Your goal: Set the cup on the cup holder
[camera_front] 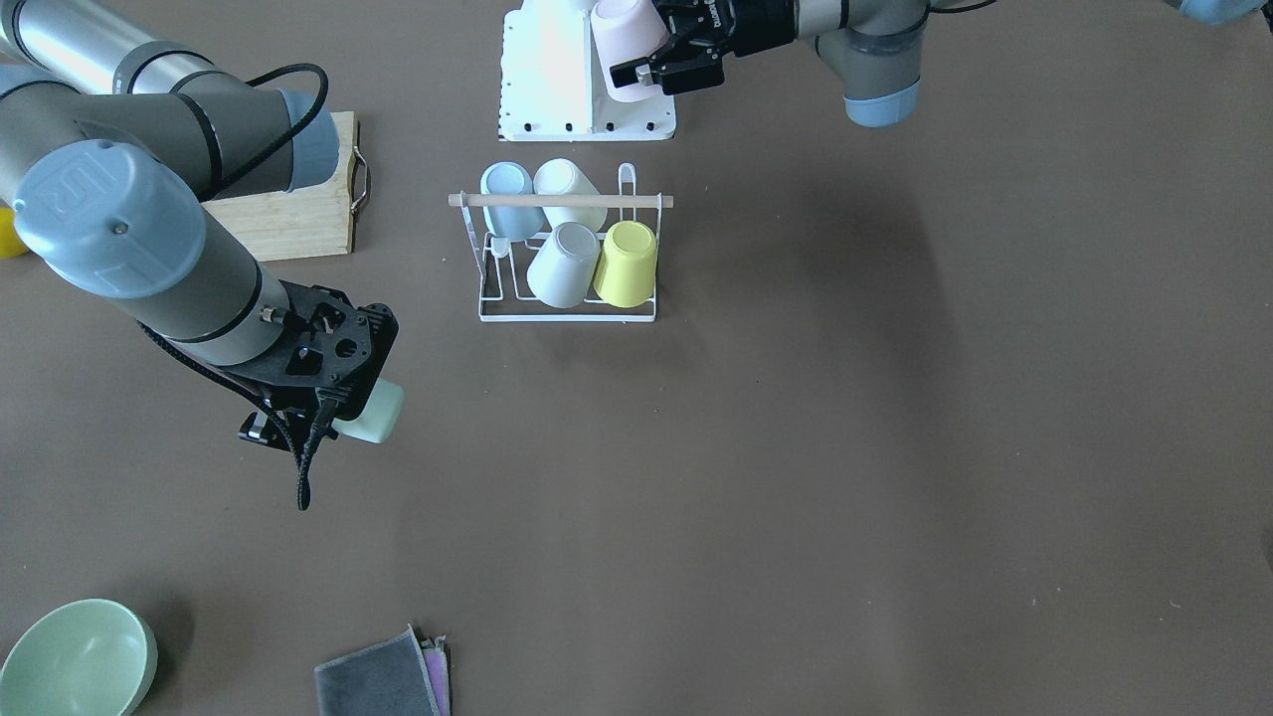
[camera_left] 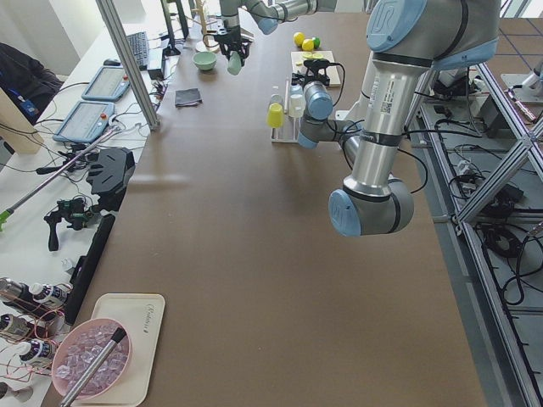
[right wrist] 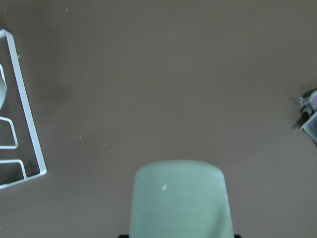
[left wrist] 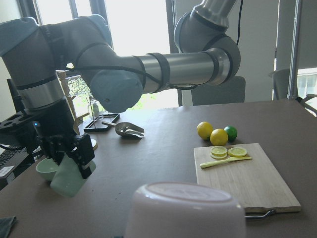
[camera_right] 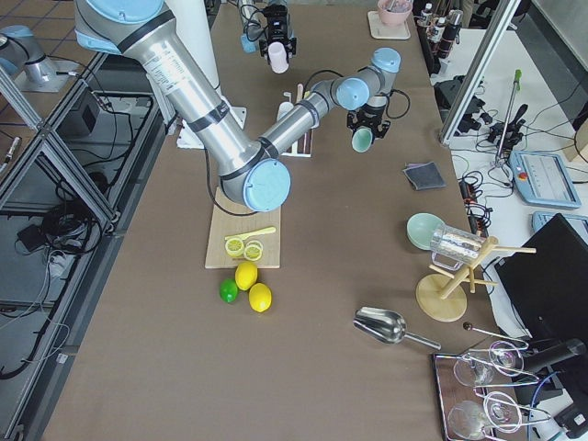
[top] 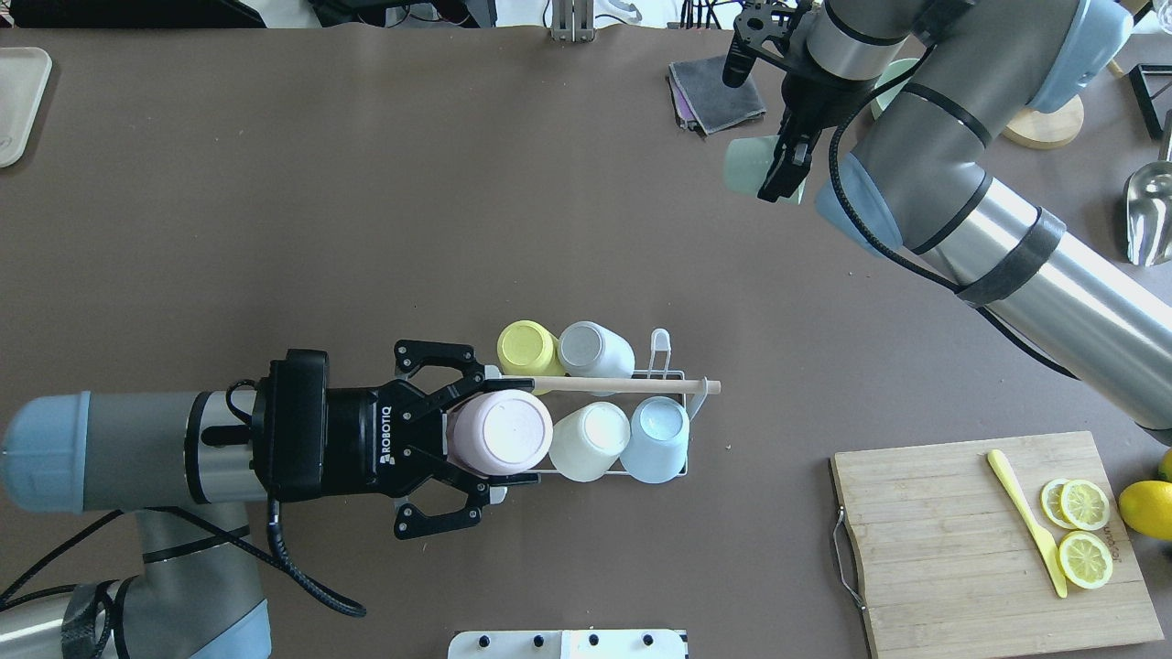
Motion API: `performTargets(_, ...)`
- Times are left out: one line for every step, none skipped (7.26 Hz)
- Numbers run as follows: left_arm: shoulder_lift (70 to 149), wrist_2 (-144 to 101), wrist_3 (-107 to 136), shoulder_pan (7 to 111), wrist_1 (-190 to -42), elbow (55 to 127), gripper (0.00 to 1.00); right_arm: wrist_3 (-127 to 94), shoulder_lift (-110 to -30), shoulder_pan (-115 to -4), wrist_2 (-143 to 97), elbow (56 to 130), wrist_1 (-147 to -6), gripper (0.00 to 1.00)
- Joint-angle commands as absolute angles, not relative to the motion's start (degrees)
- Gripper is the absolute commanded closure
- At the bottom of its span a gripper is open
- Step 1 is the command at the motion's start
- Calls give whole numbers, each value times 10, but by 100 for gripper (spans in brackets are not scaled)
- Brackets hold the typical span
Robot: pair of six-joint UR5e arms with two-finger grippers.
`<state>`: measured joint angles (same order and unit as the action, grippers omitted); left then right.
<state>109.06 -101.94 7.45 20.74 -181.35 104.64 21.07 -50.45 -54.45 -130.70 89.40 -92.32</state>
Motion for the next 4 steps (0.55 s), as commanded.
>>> performTargets(1111,-1027,72,195,-1944,961,50,91,-546,-545,-1349,891,-734,51)
performTargets(1118,-1026,17,195,-1978,930,50,60,-577,-545,-1353,891,-649,51)
performTargets(1119,-1026,-49,195,-1979,919,50,35,-595,-546,-1355,890,-583,51)
performTargets(1132,-1026,-101,195,-1985,903,50,-13,-605,-546,-1356,889,-526,51)
